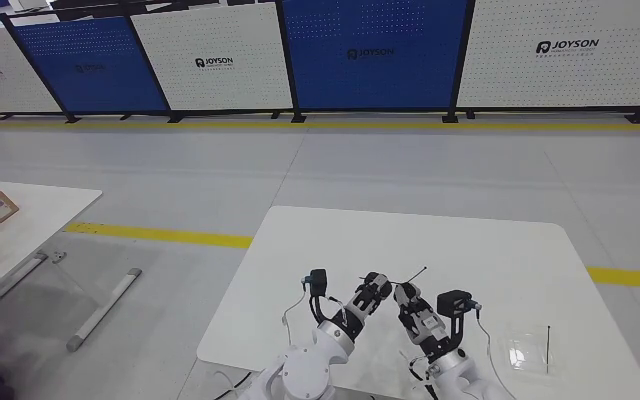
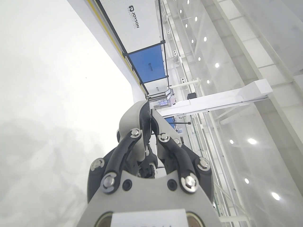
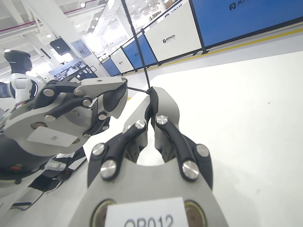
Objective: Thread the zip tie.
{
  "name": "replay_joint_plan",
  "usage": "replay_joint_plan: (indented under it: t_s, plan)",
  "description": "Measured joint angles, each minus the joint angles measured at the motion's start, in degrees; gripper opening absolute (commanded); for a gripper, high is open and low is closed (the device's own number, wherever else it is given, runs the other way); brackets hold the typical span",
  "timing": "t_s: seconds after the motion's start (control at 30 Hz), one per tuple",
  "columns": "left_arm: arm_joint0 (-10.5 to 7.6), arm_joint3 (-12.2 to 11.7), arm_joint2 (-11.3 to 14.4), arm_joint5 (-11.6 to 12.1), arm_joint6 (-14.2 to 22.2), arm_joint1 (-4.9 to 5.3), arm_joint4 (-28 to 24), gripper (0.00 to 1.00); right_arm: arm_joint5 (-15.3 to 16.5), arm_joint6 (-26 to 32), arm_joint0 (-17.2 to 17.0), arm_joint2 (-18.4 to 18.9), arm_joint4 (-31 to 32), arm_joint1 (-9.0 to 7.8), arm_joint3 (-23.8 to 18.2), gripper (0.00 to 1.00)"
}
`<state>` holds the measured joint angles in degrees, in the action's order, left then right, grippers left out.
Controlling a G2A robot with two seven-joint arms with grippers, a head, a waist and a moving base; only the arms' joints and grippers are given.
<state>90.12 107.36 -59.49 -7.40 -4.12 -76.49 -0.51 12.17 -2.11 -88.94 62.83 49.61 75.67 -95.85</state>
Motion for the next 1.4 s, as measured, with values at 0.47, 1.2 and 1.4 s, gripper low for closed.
replay_joint_plan:
  t_s: [0.47, 1.2, 1.4]
  plan:
    - [0.68, 0.58, -0.20, 3.33, 1.39, 0.21, -0.54, 0.00, -0.17, 0.28, 0.42, -0.27, 0.49, 0.03, 1.14, 0.00]
    - [0.31, 0.01, 0.29, 2.47, 0.76, 0.22, -0.19, 0.00, 0.73, 0.10, -0.05, 0.52, -0.21, -0.18, 0.22, 0.20]
    - [0.18, -0.08, 0.45, 2.37, 0.78, 0.23, 0.01, 0.00, 0.81, -0.34, -0.48, 0.84, -0.18, -0.26, -0.34, 0.17]
